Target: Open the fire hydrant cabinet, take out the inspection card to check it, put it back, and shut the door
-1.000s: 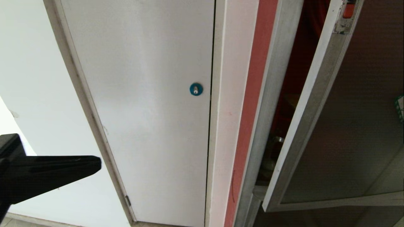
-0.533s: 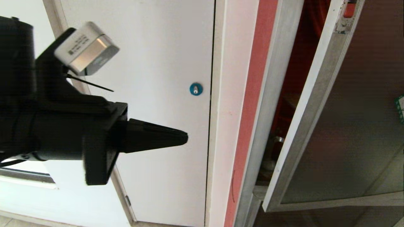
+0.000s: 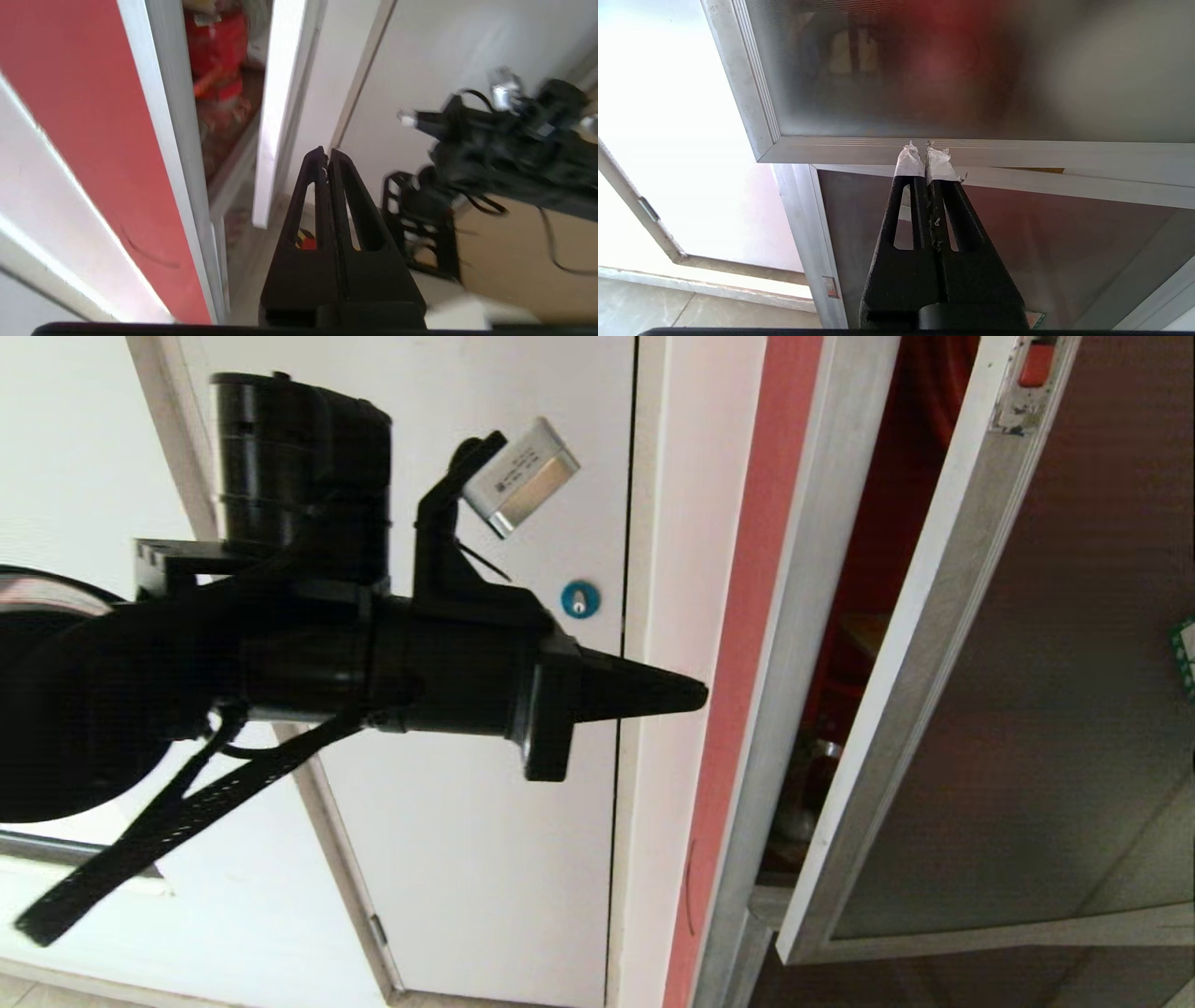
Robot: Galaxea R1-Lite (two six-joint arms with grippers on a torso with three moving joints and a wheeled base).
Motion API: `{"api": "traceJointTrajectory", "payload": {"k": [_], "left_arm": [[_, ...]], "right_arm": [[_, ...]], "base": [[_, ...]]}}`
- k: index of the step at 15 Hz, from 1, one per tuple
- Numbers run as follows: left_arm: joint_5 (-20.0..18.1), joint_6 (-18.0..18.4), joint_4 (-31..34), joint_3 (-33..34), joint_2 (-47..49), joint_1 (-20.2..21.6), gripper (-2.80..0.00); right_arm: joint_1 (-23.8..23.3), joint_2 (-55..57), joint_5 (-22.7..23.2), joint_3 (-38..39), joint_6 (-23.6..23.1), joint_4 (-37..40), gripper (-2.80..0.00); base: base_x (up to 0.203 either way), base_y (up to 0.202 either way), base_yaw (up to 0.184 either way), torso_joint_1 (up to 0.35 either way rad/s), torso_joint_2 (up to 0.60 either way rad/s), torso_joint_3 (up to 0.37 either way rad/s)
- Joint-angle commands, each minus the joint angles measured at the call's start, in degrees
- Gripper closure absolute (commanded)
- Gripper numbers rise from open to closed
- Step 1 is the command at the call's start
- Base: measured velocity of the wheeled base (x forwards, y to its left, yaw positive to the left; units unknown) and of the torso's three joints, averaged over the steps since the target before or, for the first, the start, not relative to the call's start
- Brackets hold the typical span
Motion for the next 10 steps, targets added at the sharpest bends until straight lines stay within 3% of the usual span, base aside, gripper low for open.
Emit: {"api": "traceJointTrajectory", "payload": {"k": [1, 8, 10], "left_arm": [[1.9, -0.1, -0.5, -3.1, 6.1, -2.1, 0.0], [5.1, -0.1, -1.0, -12.1, 15.9, -4.8, 0.0], [9.5, -0.1, -4.5, -12.6, 18.3, -5.5, 0.0]], "right_arm": [[0.0, 0.1, 0.0, 0.3, 0.0, 0.0, 0.0], [0.0, 0.1, 0.0, 0.3, 0.0, 0.0, 0.0], [0.0, 0.1, 0.0, 0.3, 0.0, 0.0, 0.0]], "base": [[0.0, 0.0, 0.0, 0.0, 0.0, 0.0], [0.0, 0.0, 0.0, 0.0, 0.0, 0.0], [0.0, 0.0, 0.0, 0.0, 0.0, 0.0]]}}
